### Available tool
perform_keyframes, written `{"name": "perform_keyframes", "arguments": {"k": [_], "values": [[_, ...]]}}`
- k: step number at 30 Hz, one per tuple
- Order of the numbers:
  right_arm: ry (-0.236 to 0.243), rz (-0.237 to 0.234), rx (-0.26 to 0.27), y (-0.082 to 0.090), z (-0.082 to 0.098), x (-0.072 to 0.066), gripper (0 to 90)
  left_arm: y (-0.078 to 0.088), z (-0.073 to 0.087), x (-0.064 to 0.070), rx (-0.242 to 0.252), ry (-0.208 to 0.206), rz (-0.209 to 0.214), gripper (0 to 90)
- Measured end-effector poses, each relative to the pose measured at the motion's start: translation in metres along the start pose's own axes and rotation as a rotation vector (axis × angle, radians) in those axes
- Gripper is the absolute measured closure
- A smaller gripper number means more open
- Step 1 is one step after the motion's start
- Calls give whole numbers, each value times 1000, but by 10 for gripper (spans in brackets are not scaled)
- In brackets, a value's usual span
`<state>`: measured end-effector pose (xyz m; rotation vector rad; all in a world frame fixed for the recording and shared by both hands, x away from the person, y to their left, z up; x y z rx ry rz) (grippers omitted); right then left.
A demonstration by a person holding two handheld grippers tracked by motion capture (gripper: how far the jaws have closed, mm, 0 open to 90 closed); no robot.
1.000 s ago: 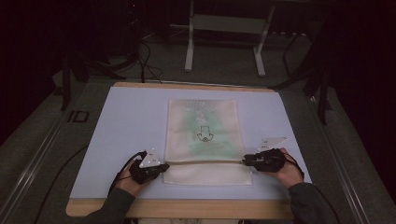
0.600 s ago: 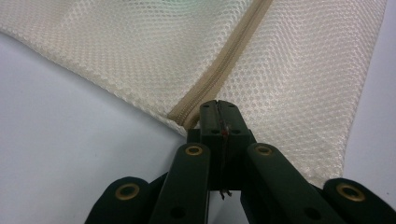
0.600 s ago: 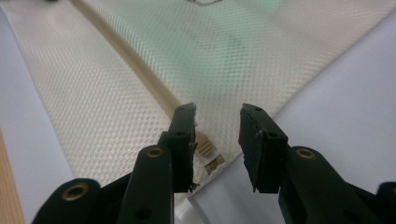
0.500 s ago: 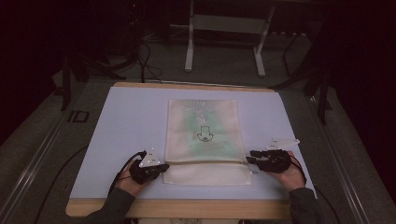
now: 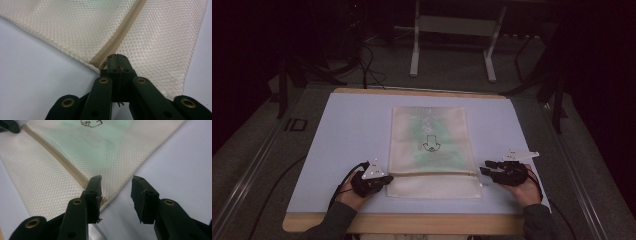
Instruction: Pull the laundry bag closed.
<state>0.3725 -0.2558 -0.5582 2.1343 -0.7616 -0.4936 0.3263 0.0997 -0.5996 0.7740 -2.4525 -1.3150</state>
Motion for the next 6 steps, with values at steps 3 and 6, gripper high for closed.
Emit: {"name": "perform_keyframes", "arguments": {"k": [3, 6], "values": [[-10, 4, 1, 0, 1, 2, 597, 0, 0, 0, 4, 11, 5, 890], [-14, 9, 6, 0, 1, 4, 595, 1, -1, 0, 10, 8, 5, 890]]}}
Point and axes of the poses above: each handheld gripper's, and its own axes: y roughly backward along the jaws, z roughly out of its underside, x roughly to its right, the point moved 9 cm from there along -y, roughly forward along the jaws, and after that the axes turned 14 degrees about -x, right-handed, at the moved point
